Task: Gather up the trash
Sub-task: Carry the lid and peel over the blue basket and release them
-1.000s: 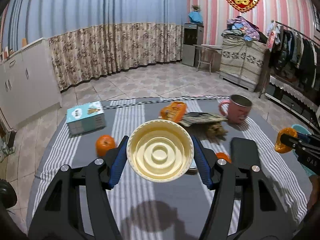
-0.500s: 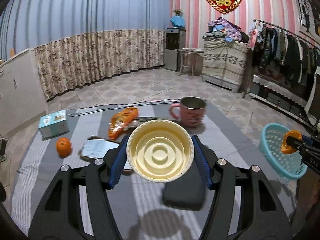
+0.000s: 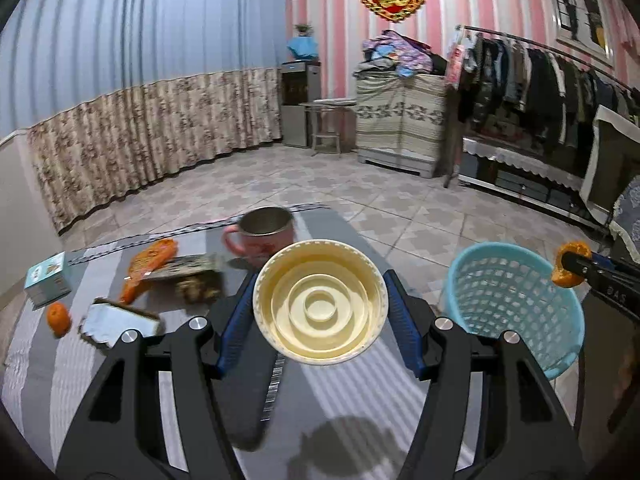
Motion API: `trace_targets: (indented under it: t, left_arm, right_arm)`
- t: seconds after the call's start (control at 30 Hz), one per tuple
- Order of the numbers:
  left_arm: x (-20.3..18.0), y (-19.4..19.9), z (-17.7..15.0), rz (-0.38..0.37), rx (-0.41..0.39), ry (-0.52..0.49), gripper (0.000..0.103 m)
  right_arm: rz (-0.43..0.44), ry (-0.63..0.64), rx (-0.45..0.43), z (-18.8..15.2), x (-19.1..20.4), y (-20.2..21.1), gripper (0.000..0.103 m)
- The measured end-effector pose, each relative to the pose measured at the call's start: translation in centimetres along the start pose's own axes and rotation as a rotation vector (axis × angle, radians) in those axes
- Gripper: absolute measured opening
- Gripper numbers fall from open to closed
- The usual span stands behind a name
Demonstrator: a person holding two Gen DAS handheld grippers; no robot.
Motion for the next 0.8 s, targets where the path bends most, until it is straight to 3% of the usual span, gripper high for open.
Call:
trace_targets:
  t: [0.13,0.4,0.7,0.8]
  left_arm:
    - [-3.4,-1.2,0.7,-0.053,-0.001,-0.01,0.061]
    - [-11.4,-3.9,1.8,-0.176,0.005,-0.099,0.061]
    - [-16.3,-7.4,2.3,-0.277,0.033,-0.138,0.061]
    - [-16.6,-8.1,2.6,-0.289,0.049,-0.138,0.076]
  right_arm:
    - [-0.051,0.034,-0.007,0.2,-1.0,-0.6,0.029]
    - [-0.079,-0.055,0.023,0.1,-4.9,-1.8,0.029]
    - [-0.074,-0.15,0.038,-0.2,-7.7,-2.8,0.029]
    - [-0.071,-0.15,0.039,-0.3,-7.8,-2.9,0.029]
Point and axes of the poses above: each gripper's, at about its wrist camera, not at the fingertips, and y roughly against the way its jaws point, x to its left, z to its top, the point moved 4 cm from there along -y, roughly the way its jaws point, and after that the axes turned 6 degrees about -y, right-handed, at the moved point
